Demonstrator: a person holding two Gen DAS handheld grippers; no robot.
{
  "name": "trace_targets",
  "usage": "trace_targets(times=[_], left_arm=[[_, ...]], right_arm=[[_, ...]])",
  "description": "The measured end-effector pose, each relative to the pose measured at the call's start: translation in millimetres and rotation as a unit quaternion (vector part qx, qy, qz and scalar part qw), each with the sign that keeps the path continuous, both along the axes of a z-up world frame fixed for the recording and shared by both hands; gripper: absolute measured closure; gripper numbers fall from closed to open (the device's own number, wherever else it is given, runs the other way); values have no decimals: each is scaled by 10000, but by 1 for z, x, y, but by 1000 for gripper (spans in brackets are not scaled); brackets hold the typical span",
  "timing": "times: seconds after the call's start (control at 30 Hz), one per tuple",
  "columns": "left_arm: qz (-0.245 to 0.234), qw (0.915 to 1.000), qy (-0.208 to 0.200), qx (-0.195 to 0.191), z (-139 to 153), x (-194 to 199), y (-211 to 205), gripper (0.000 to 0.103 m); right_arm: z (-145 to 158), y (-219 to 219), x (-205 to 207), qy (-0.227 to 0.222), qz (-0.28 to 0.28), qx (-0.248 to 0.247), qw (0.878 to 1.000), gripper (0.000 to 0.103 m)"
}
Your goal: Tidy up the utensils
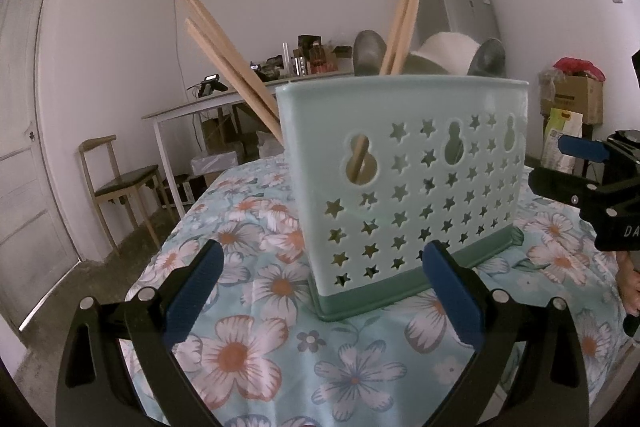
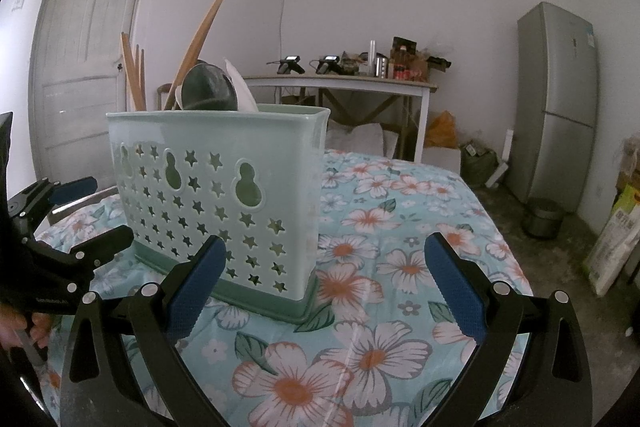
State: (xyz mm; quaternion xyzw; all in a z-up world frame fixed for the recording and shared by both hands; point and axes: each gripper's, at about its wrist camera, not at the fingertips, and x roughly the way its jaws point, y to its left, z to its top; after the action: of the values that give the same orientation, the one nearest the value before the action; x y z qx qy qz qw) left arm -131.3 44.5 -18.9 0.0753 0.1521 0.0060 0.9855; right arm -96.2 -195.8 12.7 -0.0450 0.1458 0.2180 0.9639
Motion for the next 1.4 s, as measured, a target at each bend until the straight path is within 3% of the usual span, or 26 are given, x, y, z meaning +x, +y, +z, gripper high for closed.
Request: trace_targets(times=[1.4], left_arm=[[14, 10000, 39, 51, 1, -2, -1, 5]], right_arm=[[0, 1, -1, -13, 2, -16, 10000, 8]])
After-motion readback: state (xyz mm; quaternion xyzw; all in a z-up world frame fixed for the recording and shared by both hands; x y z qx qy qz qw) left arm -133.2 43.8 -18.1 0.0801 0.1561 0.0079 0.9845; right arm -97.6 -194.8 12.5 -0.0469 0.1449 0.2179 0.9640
